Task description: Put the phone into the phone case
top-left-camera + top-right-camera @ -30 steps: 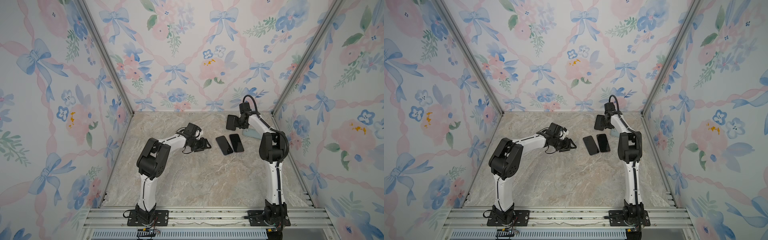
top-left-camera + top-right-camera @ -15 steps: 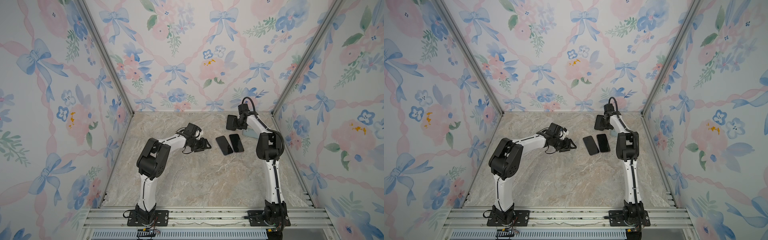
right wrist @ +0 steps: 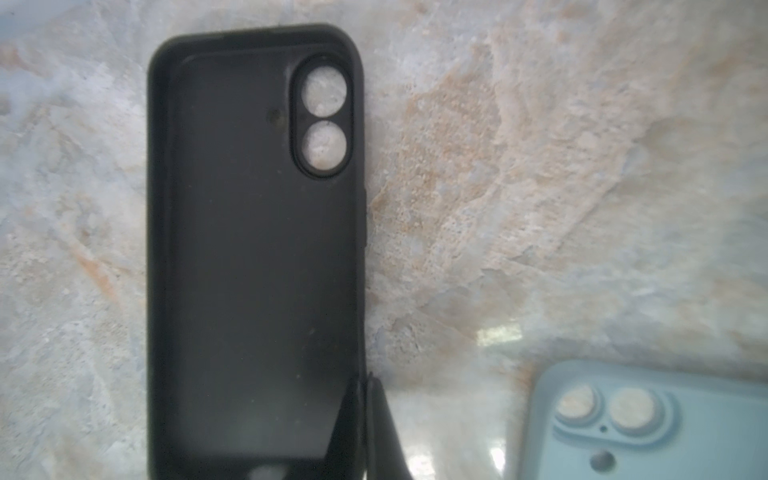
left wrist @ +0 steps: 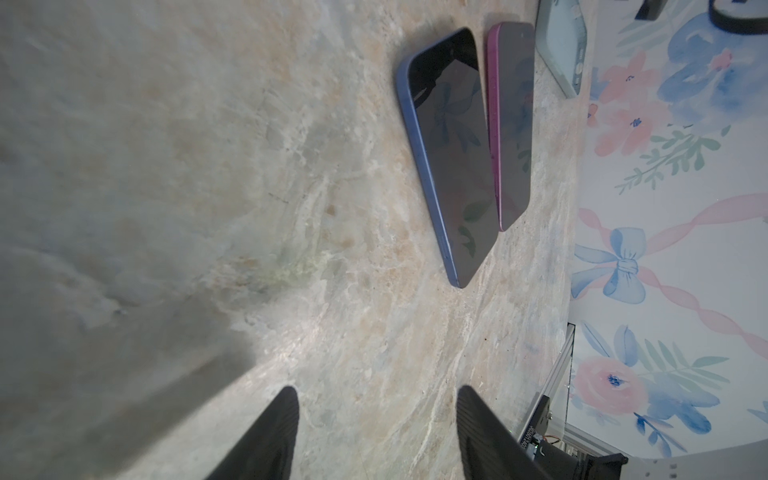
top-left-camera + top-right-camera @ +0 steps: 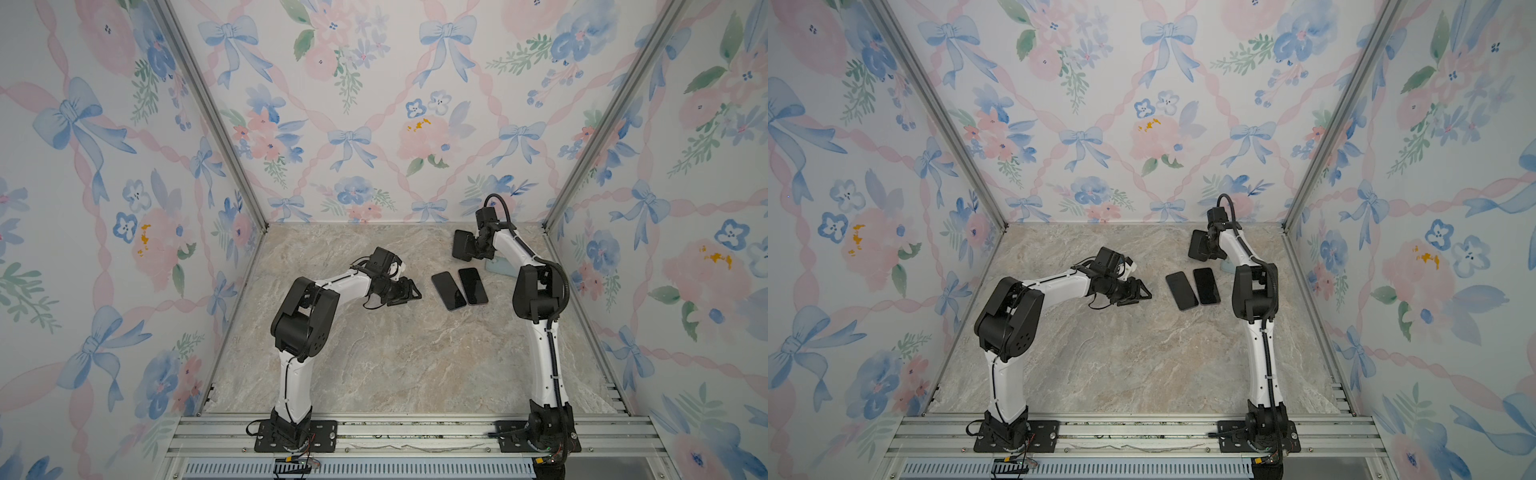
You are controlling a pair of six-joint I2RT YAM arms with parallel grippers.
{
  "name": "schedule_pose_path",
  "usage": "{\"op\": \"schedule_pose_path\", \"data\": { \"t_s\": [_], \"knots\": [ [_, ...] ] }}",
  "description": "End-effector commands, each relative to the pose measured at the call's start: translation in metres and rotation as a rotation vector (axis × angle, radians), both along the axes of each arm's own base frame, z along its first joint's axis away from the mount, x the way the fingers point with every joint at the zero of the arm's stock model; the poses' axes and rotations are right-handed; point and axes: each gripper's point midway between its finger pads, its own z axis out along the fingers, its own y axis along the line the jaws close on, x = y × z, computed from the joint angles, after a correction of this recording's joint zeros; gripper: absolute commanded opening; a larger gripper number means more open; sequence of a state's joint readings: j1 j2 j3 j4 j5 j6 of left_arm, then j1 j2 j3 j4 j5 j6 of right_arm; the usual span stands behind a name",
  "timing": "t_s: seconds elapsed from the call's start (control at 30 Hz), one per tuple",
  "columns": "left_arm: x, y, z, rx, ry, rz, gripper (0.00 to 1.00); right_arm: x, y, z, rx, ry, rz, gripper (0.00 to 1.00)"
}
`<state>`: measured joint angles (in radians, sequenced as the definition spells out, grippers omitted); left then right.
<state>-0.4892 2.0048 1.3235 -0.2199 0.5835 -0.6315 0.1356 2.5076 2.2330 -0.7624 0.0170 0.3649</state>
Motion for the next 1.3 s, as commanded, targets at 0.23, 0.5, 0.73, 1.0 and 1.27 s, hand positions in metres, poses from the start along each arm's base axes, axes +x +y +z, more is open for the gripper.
{"op": "schedule_pose_path", "data": {
  "t_s": [0.23, 0.5, 0.73, 1.0, 1.27],
  "knots": [
    [-0.024, 0.021, 0.038, -0.006, -0.054, 0.027, 0.62, -0.076, 0.062, 0.070, -0.024, -0.072, 0.117, 0.00],
    [-0.056, 0.043, 0.040, 0.017, -0.068, 0.037, 0.62, -0.174, 0.129, 0.050, 0.003, -0.018, 0.214, 0.00],
    [-0.077, 0.059, 0.045, 0.024, -0.089, 0.058, 0.62, -0.239, 0.157, 0.025, -0.062, 0.033, 0.276, 0.00],
    [-0.086, 0.070, 0.040, 0.026, -0.082, 0.075, 0.63, -0.302, 0.179, -0.003, -0.049, 0.094, 0.262, 0.00],
    [-0.088, 0.069, 0.036, 0.020, -0.078, 0.067, 0.62, -0.319, 0.179, -0.006, -0.136, 0.089, 0.301, 0.10]
  ]
}}
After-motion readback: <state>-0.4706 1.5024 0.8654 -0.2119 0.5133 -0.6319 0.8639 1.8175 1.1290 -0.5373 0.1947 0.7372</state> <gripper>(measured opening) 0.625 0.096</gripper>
